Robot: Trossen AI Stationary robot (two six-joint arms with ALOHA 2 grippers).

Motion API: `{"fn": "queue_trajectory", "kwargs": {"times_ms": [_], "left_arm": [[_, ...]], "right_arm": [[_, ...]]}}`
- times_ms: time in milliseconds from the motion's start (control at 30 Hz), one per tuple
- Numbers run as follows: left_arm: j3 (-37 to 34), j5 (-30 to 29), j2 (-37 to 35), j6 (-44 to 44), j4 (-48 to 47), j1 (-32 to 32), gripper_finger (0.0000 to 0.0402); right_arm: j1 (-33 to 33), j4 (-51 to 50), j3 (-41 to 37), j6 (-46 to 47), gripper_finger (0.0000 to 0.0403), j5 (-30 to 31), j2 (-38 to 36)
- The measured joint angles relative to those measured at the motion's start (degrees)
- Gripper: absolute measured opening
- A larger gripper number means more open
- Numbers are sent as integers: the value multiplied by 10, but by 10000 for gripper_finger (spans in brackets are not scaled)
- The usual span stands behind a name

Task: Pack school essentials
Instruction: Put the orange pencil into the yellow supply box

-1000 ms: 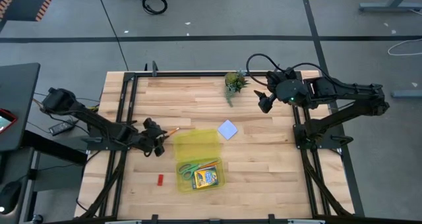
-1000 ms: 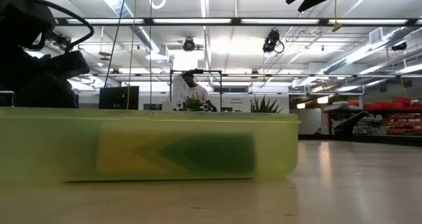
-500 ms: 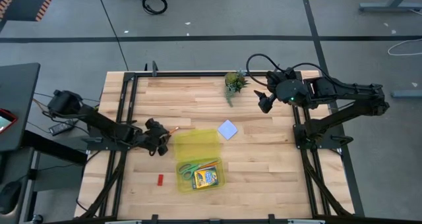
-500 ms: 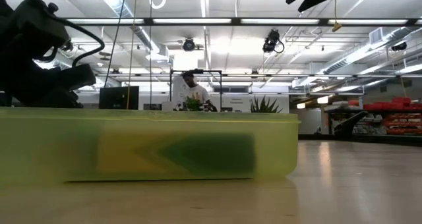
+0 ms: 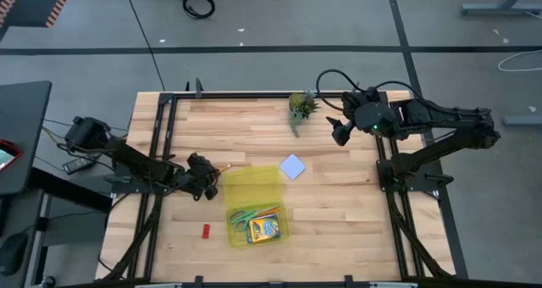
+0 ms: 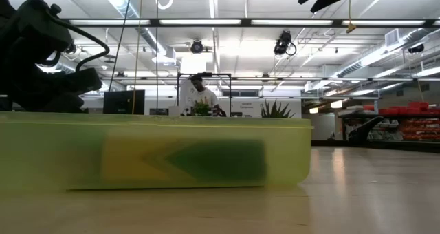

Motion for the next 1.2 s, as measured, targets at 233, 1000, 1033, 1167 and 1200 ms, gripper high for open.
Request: {"fn": "queue_trajectory", "kwargs": {"times_ms": [233, 1000, 1033, 1167, 1200], "left_arm": [[0, 0, 4, -1, 6, 0, 17], [81, 40, -7, 41, -77, 13, 3], [82, 39, -7, 41, -81, 15, 3], [88, 36, -7, 53, -87, 21, 3], [90, 36, -7, 58, -86, 23, 3]], "right_arm": [[0, 0, 0, 0, 359, 0, 0], [0, 0, 0, -1, 359, -13, 0], [0, 0, 0, -1, 359, -15, 0], [0, 0, 0, -4, 359, -16, 0], [0, 0, 0, -4, 359, -16, 0]]}}
